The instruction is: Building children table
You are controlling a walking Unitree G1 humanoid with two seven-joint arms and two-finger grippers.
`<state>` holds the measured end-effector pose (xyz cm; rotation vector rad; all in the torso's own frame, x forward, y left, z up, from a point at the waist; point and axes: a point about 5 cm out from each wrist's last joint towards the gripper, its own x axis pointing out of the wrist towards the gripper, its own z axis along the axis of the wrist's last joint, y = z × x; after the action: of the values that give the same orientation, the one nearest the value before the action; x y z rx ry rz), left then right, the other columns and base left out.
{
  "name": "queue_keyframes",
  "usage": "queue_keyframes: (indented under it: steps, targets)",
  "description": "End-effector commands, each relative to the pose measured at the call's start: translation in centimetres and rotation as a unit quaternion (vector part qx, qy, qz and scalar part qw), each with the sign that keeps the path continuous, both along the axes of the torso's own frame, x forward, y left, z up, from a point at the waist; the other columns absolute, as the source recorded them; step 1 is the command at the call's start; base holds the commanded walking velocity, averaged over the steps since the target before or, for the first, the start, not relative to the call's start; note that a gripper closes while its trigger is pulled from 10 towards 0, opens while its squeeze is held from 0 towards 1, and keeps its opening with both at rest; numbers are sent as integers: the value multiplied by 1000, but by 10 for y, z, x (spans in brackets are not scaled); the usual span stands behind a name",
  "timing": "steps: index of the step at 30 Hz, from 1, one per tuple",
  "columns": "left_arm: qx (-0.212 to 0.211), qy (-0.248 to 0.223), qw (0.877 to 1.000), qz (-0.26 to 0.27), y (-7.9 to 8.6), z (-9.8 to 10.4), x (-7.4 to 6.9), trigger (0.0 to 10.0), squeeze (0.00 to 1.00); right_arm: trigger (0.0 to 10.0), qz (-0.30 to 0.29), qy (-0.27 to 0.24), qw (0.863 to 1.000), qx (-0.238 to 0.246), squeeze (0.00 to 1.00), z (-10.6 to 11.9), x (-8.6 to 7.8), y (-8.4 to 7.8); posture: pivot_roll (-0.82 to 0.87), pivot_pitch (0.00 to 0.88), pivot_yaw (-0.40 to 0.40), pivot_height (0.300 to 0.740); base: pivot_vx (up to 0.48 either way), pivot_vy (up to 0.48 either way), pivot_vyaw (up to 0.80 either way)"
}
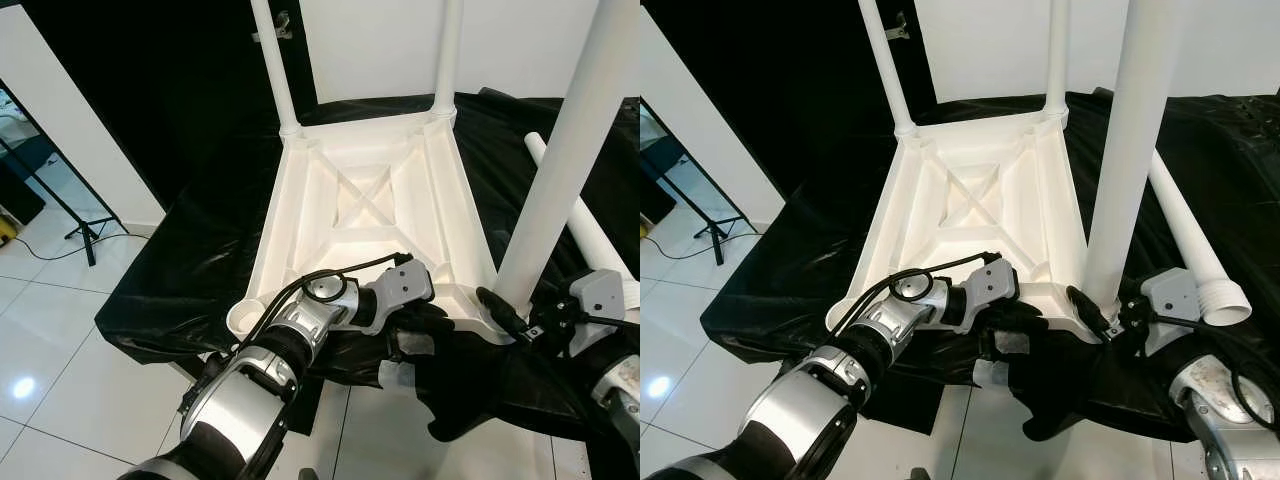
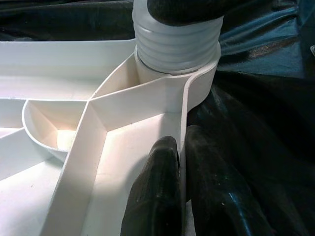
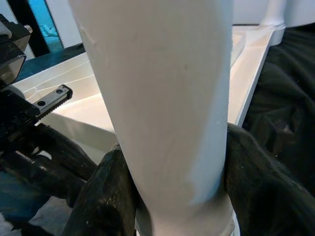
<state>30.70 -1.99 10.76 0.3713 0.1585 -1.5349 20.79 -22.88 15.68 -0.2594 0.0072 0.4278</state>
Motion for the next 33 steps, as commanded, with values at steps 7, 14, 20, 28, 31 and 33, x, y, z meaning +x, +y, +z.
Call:
queue_keyframes:
  steps: [7,14,20,28,31,33]
  targets:
    - [31,28,994,102,21,-27,4,10000,0,0,-63,77,992,75,0,-29,-15,-3,58,0,95,740,0,0,0]
    - [27,30,994,105,19,-26,5,10000,0,0,-91,91,985,114,0,-45,-30,17,59,0,90,740,0,0,0]
    - [22,35,993,108,18,-26,4,10000,0,0,-225,0,965,137,0,-39,-30,23,49,0,85,740,0,0,0]
    - [20,36,993,109,16,-26,4,10000,0,0,-303,-29,946,113,0,-42,-34,22,58,0,79,740,0,0,0]
    - [20,35,993,109,17,-26,4,10000,0,4745,-315,-23,942,111,0,-44,-34,23,61,0,82,740,0,0,0]
    - [20,35,993,110,18,-27,4,10000,0,10000,-315,-17,943,108,0,-45,-34,22,57,0,85,740,0,0,0]
